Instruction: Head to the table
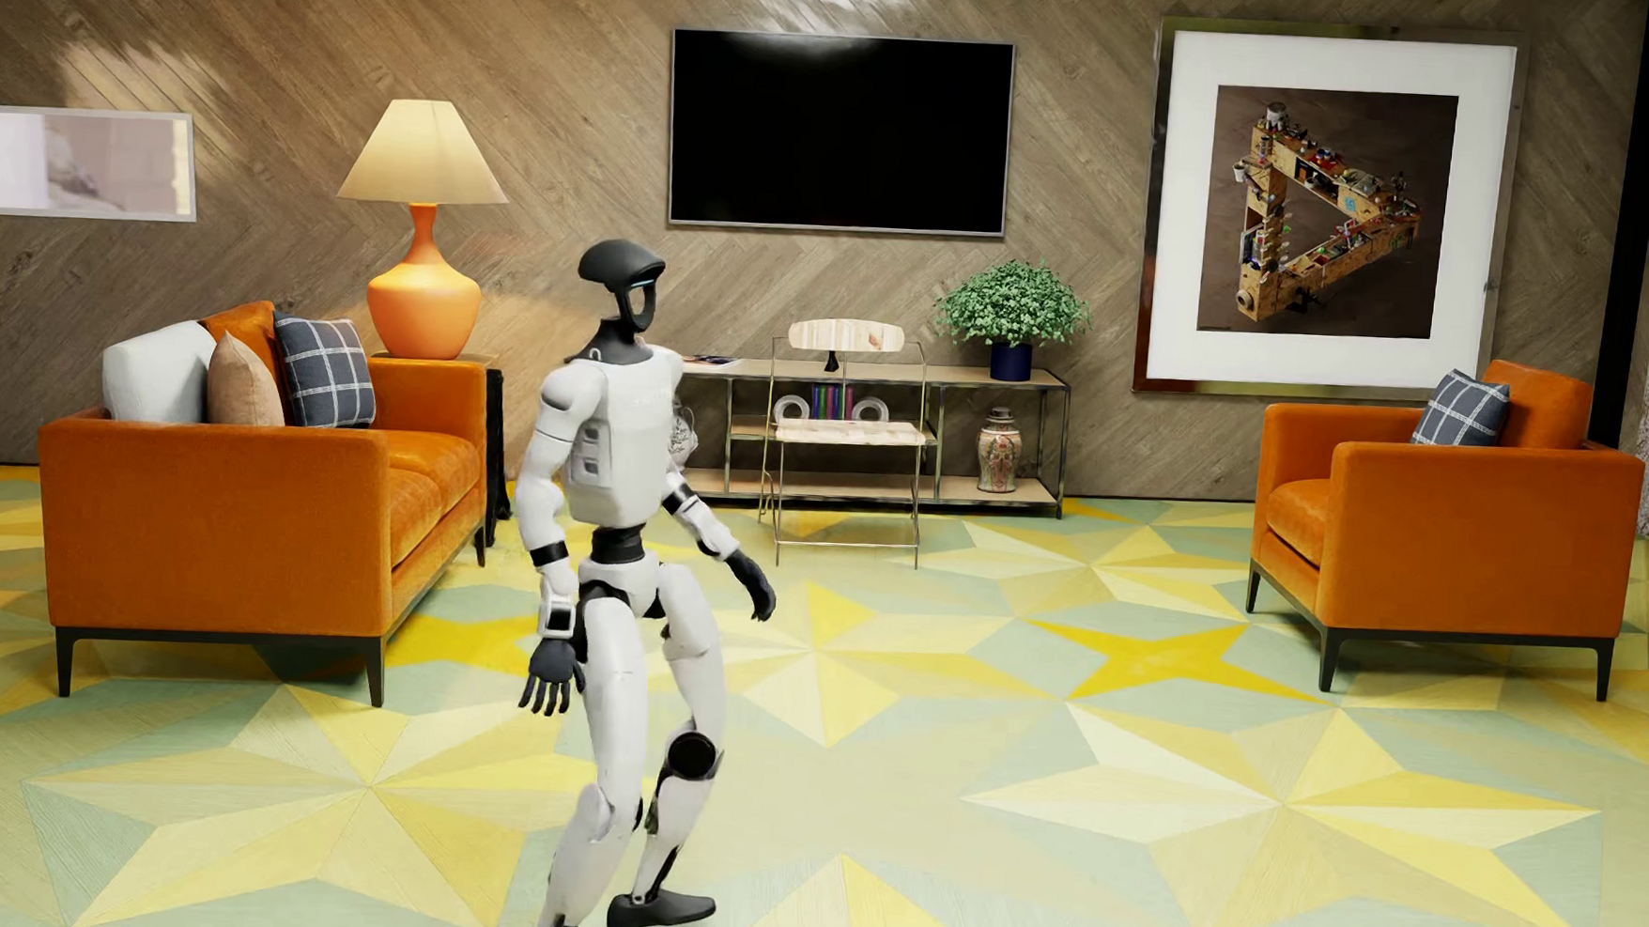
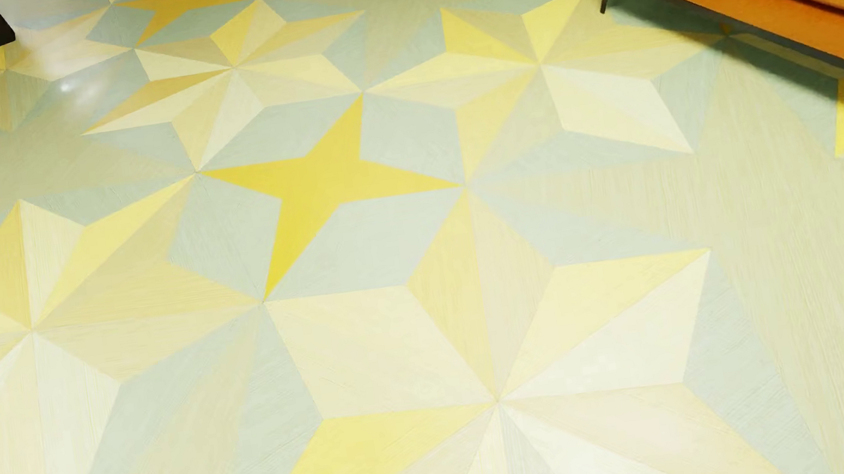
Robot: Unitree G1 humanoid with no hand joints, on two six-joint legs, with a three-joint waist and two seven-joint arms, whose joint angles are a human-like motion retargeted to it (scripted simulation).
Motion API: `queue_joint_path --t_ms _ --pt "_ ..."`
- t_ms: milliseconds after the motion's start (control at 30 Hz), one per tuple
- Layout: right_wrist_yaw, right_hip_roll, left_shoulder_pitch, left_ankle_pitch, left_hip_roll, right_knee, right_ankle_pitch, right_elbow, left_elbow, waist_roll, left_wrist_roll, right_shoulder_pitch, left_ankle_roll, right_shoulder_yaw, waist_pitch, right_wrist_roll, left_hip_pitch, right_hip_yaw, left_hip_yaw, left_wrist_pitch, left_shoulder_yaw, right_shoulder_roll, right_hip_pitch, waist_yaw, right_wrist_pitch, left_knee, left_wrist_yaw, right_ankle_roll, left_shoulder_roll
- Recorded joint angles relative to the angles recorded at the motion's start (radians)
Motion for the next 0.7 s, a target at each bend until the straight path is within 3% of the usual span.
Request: queue_joint_path --t_ms 67,133,200,267,367,433,467,500,533,567,600,633,667,700 --pt "-0.006 0.183 0.018 -0.010 -0.071 0.157 -0.054 -0.022 -0.027 -0.005 -0.060 0.024 -0.014 -0.046 0.007 0.013 0.000 0.125 -0.085 0.026 0.067 0.080 -0.073 -0.023 0.005 -0.042 0.031 0.057 0.003" --pt "-0.029 0.347 0.015 -0.010 -0.133 0.234 -0.081 -0.081 -0.051 -0.008 -0.107 0.052 -0.029 -0.094 0.006 0.011 -0.004 0.143 -0.165 0.034 0.101 0.135 -0.144 -0.035 -0.017 -0.091 0.024 0.156 0.030" --pt "-0.051 0.491 -0.008 0.003 -0.206 0.238 -0.080 -0.153 -0.085 -0.011 -0.102 0.092 -0.012 -0.137 0.002 -0.011 -0.012 0.122 -0.270 0.034 0.110 0.150 -0.211 -0.047 -0.044 -0.131 0.015 0.192 0.057" --pt "-0.082 0.626 -0.085 0.013 -0.299 0.169 -0.084 -0.227 -0.094 -0.016 -0.102 0.145 0.036 -0.172 0.000 -0.052 -0.030 0.120 -0.405 0.033 0.081 0.134 -0.265 -0.059 -0.056 -0.132 0.022 0.234 0.064" --pt "-0.093 0.830 -0.216 0.016 -0.437 -0.162 -0.077 -0.299 -0.054 -0.023 -0.049 0.255 0.091 -0.225 -0.011 -0.096 -0.024 0.179 -0.624 0.016 -0.044 0.091 -0.243 -0.063 -0.057 -0.120 0.016 0.251 0.068" --pt "-0.053 0.853 -0.266 0.022 -0.510 -0.397 -0.063 -0.299 -0.011 -0.025 0.017 0.302 0.125 -0.260 -0.027 -0.135 0.013 0.142 -0.754 0.014 -0.135 0.053 -0.168 -0.059 -0.036 -0.131 0.003 0.262 0.064" --pt "-0.064 0.805 -0.274 0.024 -0.535 -0.423 -0.078 -0.297 0.016 -0.023 0.035 0.313 0.123 -0.288 -0.037 -0.163 0.040 0.104 -0.819 0.015 -0.172 0.039 -0.137 -0.065 -0.039 -0.135 -0.004 0.224 0.065" --pt "-0.092 0.793 -0.268 0.028 -0.549 -0.451 -0.086 -0.295 0.045 -0.017 0.033 0.313 0.101 -0.328 -0.046 -0.176 0.067 0.091 -0.879 0.020 -0.199 0.038 -0.106 -0.073 -0.048 -0.132 -0.007 -0.016 0.071" --pt "-0.151 0.760 -0.253 0.029 -0.555 -0.448 -0.062 -0.297 0.078 -0.008 0.026 0.301 -0.014 -0.391 -0.052 -0.159 0.079 0.049 -0.913 0.031 -0.220 0.053 -0.094 -0.082 -0.052 -0.096 -0.008 -0.137 0.083" --pt "-0.206 0.723 -0.232 0.069 -0.546 -0.421 -0.086 -0.295 0.122 0.002 0.018 0.278 -0.233 -0.462 -0.052 -0.112 0.059 0.011 -0.913 0.053 -0.232 0.080 -0.086 -0.093 -0.058 -0.009 -0.008 -0.181 0.096" --pt "-0.256 0.675 -0.213 0.154 -0.574 -0.394 -0.132 -0.287 0.182 0.012 0.015 0.251 -0.292 -0.516 -0.049 -0.065 0.019 -0.057 -0.799 0.093 -0.237 0.112 -0.064 -0.118 -0.066 0.141 -0.013 -0.185 0.118" --pt "-0.285 0.615 -0.207 0.244 -0.527 -0.368 -0.182 -0.276 0.247 0.025 0.025 0.217 -0.295 -0.532 -0.042 -0.051 -0.084 -0.150 -0.570 0.142 -0.245 0.129 -0.033 -0.157 -0.068 0.354 -0.027 -0.171 0.147" --pt "-0.286 0.574 -0.208 0.240 -0.396 -0.370 -0.216 -0.276 0.310 0.034 0.043 0.177 -0.296 -0.523 -0.039 -0.053 -0.175 -0.219 -0.514 0.192 -0.250 0.126 0.014 -0.163 -0.088 0.530 -0.036 -0.159 0.171" --pt "-0.293 0.560 -0.191 0.234 -0.208 -0.385 -0.243 -0.275 0.338 0.045 0.058 0.110 -0.313 -0.496 -0.038 -0.065 -0.246 -0.266 -0.451 0.228 -0.238 0.111 0.064 -0.147 -0.096 0.661 -0.041 -0.144 0.199"
